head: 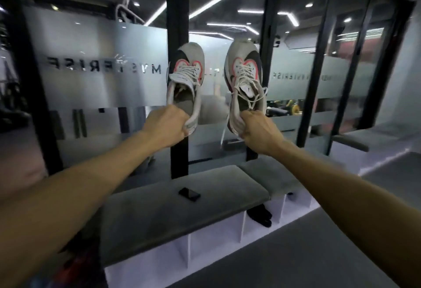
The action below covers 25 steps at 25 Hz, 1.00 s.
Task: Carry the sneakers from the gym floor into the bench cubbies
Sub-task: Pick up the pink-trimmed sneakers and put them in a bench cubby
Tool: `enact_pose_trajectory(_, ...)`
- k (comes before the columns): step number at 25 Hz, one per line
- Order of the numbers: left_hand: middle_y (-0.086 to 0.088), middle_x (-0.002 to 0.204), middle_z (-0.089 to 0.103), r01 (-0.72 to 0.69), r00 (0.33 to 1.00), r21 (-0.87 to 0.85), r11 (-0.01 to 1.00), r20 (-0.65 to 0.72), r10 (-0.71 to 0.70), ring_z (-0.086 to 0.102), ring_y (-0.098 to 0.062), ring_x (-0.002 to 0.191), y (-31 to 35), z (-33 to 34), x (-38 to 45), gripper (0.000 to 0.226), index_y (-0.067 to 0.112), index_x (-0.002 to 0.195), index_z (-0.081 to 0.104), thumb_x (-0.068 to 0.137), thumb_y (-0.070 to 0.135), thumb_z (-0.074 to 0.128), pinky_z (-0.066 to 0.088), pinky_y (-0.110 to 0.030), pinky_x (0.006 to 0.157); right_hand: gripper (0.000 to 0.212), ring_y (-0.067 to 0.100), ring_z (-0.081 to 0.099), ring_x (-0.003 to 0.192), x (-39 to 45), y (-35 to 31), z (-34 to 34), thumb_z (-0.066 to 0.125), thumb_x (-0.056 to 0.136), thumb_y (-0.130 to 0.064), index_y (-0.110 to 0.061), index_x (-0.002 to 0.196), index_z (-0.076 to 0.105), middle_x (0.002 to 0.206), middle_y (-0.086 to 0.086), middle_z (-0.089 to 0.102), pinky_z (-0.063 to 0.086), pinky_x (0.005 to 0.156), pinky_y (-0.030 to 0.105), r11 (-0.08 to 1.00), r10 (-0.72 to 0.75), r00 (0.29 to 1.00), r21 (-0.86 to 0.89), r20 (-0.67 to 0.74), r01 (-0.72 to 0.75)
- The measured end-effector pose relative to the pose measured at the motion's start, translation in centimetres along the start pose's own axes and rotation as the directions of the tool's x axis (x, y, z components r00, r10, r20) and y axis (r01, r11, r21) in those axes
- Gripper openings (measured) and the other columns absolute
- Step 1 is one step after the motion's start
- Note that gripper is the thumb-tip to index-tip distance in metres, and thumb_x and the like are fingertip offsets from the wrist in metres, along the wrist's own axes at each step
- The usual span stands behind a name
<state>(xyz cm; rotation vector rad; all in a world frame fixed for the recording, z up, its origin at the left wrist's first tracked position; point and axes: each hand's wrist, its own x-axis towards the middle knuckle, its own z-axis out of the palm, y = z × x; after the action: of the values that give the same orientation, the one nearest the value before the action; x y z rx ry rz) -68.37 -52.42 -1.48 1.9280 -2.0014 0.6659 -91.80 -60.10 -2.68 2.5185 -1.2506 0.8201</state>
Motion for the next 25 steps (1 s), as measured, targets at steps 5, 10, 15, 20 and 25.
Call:
enact_pose_trajectory(5,-0.012,0.086,0.065,0.213,0.976,0.141,0.967,0.019,-0.217,0.063,-0.031,0.076,-2.8,-1.5,-3.1,0.019,0.012,0.085,0.068,0.082,0.03,0.065,0.042,-0.032,0.058,0.017,0.036,0.054,0.095,3.9,-3.0,3.4,0.058,0.079,-0.009,-0.012,0.087,0.044,0.104,0.018,0.057,0.045,0.072,0.038,0.964,-0.203,0.979,0.18,0.022,0.196)
enact_pose_trajectory(10,-0.009,0.093,0.065,0.331,0.933,0.238,0.913,0.064,-0.354,0.062,-0.028,0.084,-5.9,-2.8,-6.0,0.02,0.015,0.092,0.068,0.085,0.033,0.063,0.045,-0.032,0.064,0.017,0.037,0.056,0.089,5.7,-8.0,5.7,0.06,0.078,-0.007,-0.009,0.088,0.047,0.102,0.018,0.057,0.05,0.07,0.041,0.918,-0.302,0.953,0.272,0.005,0.289)
enact_pose_trajectory(15,-0.008,0.093,0.062,0.39,0.908,0.249,0.886,0.058,-0.415,0.061,-0.029,0.084,-8.5,-1.3,-7.4,0.022,0.014,0.092,0.066,0.083,0.034,0.064,0.049,-0.036,0.068,0.025,0.026,0.048,0.079,7.3,-11.2,8.9,0.063,0.079,-0.006,-0.015,0.084,0.039,0.099,0.014,0.054,0.037,0.062,0.031,0.892,-0.36,0.933,0.292,-0.004,0.346)
enact_pose_trajectory(20,-0.011,0.094,0.062,0.412,0.901,0.245,0.878,0.035,-0.433,0.06,-0.031,0.084,-11.1,5.4,-6.4,0.022,0.01,0.091,0.065,0.083,0.031,0.066,0.049,-0.037,0.07,0.025,0.025,0.05,0.079,10.0,-11.4,16.2,0.063,0.078,-0.005,-0.015,0.085,0.041,0.096,0.011,0.054,0.041,0.063,0.033,0.885,-0.382,0.924,0.284,-0.015,0.37)
enact_pose_trajectory(25,-0.009,0.093,0.061,0.442,0.89,0.251,0.861,-0.004,-0.455,0.06,-0.027,0.081,-14.6,17.3,-5.4,0.024,0.012,0.094,0.066,0.083,0.033,0.065,0.047,-0.035,0.068,0.023,0.022,0.046,0.082,12.7,-10.9,29.2,0.063,0.079,-0.006,-0.014,0.084,0.042,0.092,0.007,0.049,0.039,0.066,0.032,0.869,-0.405,0.912,0.284,-0.062,0.405)
